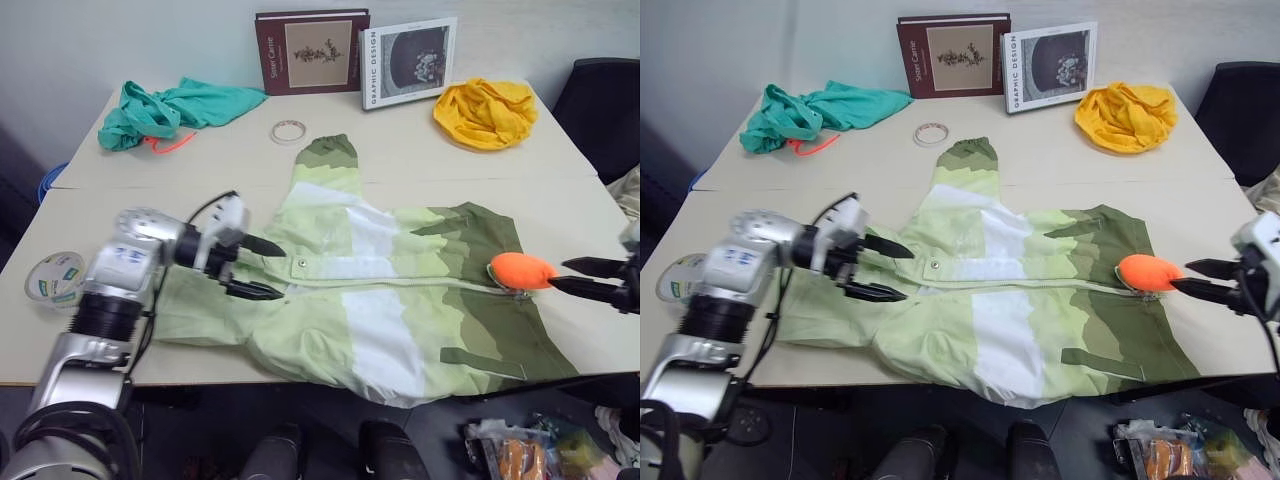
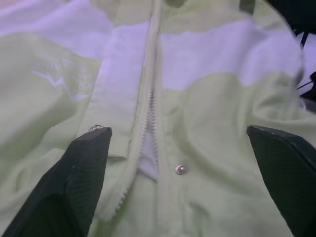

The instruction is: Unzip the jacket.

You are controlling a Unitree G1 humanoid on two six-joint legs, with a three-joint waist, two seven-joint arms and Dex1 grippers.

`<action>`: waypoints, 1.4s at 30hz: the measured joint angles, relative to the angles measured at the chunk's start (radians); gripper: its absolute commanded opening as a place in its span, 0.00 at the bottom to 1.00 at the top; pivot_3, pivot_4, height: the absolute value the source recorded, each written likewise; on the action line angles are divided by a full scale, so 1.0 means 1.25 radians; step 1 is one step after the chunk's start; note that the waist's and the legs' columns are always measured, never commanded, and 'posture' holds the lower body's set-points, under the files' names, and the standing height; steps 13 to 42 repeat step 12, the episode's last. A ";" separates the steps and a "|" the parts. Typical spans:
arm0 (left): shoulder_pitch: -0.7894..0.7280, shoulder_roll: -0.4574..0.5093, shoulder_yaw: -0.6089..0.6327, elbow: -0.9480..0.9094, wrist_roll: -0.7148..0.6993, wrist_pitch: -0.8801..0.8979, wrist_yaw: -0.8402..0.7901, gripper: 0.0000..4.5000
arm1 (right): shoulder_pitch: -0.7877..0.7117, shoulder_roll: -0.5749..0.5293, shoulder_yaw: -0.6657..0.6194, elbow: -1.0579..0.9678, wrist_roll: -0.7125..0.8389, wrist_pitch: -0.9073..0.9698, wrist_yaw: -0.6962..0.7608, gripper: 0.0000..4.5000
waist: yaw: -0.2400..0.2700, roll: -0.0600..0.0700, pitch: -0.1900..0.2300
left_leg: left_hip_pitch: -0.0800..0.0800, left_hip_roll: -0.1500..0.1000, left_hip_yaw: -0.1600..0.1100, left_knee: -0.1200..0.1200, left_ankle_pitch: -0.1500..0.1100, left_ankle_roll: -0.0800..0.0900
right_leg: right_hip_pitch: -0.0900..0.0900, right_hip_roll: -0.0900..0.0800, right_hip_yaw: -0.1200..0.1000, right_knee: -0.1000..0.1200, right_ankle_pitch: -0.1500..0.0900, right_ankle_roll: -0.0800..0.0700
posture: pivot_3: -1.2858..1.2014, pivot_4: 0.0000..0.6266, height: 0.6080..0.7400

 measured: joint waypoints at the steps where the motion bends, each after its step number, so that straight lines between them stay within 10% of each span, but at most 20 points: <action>1: 0.017 0.045 0.018 -0.017 -0.013 0.017 -0.016 1.00 | 0.019 -0.019 -0.025 0.011 0.000 0.002 0.023 0.78 | 0.000 0.000 0.000 | 0.001 0.000 0.000 0.000 0.000 0.000 | 0.001 0.000 0.000 0.000 0.000 0.000 | 0.52 0.24 1.00; 4: 0.059 0.160 0.064 -0.036 -0.026 0.027 -0.017 1.00 | 0.086 -0.068 -0.112 0.047 0.000 0.015 0.105 0.99 | -0.001 0.000 0.000 | 0.001 0.000 0.000 -0.001 0.000 0.000 | 0.001 0.000 0.000 -0.001 0.000 0.000 | 0.52 0.24 1.00; 10: 0.210 0.356 0.188 -0.027 -0.048 -0.038 -0.018 1.00 | 0.241 -0.104 -0.316 0.072 -0.021 0.034 0.236 1.00 | -0.002 0.000 0.000 | 0.005 0.001 0.000 -0.010 -0.001 0.001 | 0.004 -0.001 0.000 -0.008 0.000 -0.001 | 0.52 0.24 1.00; 42: 0.242 0.361 0.218 -0.027 -0.064 -0.047 -0.018 1.00 | 0.255 -0.104 -0.341 0.071 -0.022 0.036 0.237 1.00 | -0.002 0.000 0.000 | 0.005 0.001 0.000 -0.010 -0.001 0.001 | 0.004 -0.001 0.000 -0.009 0.000 -0.001 | 0.52 0.24 1.00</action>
